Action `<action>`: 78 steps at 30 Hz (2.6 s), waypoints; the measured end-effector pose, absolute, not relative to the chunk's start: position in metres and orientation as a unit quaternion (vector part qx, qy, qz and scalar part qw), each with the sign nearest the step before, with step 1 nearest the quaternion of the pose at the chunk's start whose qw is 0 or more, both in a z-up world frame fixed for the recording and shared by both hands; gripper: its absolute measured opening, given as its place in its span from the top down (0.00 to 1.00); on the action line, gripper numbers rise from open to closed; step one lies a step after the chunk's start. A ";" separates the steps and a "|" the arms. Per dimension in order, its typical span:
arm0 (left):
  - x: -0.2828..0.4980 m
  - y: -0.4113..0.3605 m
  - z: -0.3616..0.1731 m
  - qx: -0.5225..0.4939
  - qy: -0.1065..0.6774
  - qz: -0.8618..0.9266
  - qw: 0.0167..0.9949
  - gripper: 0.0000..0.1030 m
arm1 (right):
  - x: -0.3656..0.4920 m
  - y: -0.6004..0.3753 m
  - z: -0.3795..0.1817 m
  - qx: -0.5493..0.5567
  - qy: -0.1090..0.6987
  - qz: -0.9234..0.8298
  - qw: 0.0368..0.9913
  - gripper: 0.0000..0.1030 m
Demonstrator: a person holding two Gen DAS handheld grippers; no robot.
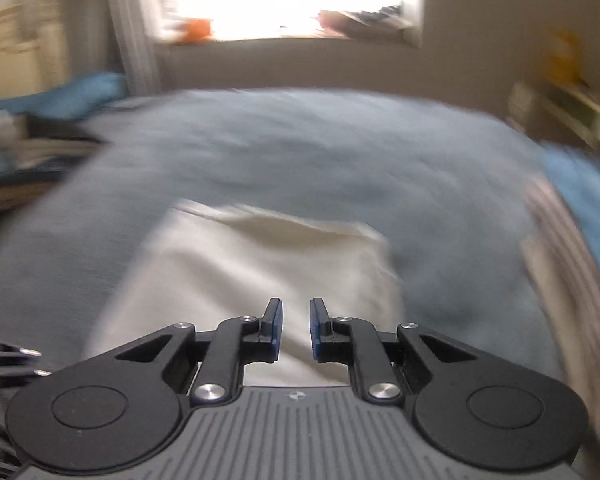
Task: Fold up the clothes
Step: 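Press the folded sweatshirt flat with the right gripper, then smooth the top of the folded white sweatshirt with the right gripper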
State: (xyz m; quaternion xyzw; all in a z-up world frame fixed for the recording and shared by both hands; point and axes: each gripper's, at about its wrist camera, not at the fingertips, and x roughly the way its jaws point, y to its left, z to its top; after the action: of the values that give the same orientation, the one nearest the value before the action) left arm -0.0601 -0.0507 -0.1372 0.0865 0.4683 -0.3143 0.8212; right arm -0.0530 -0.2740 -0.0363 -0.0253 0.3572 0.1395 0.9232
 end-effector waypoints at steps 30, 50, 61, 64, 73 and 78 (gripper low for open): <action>-0.052 -0.039 -0.143 0.037 0.470 -0.330 0.818 0.50 | 0.090 -0.173 -0.118 -0.049 0.420 0.195 0.885 0.86; -0.048 -0.045 -0.137 0.020 0.509 -0.309 0.803 0.49 | -0.015 -0.203 -0.083 -0.044 0.449 0.264 0.853 0.84; -0.043 -0.058 -0.133 0.037 0.526 -0.278 0.803 0.49 | -0.046 -0.205 -0.100 -0.068 0.468 0.280 0.835 0.78; -0.045 -0.059 -0.132 0.038 0.530 -0.273 0.802 0.48 | -0.060 -0.212 -0.086 -0.069 0.456 0.296 0.837 0.78; -0.049 -0.072 -0.131 0.064 0.530 -0.261 0.804 0.48 | -0.085 -0.224 -0.110 -0.058 0.470 0.237 0.848 0.77; -0.051 -0.072 -0.129 0.066 0.531 -0.255 0.806 0.47 | -0.104 -0.258 -0.088 -0.039 0.448 0.181 0.875 0.77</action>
State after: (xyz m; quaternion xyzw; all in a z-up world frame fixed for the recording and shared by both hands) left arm -0.0508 -0.0715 -0.1290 0.0663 0.5309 -0.2548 0.8055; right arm -0.1037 -0.2578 -0.0876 -0.0390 0.4476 0.1808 0.8749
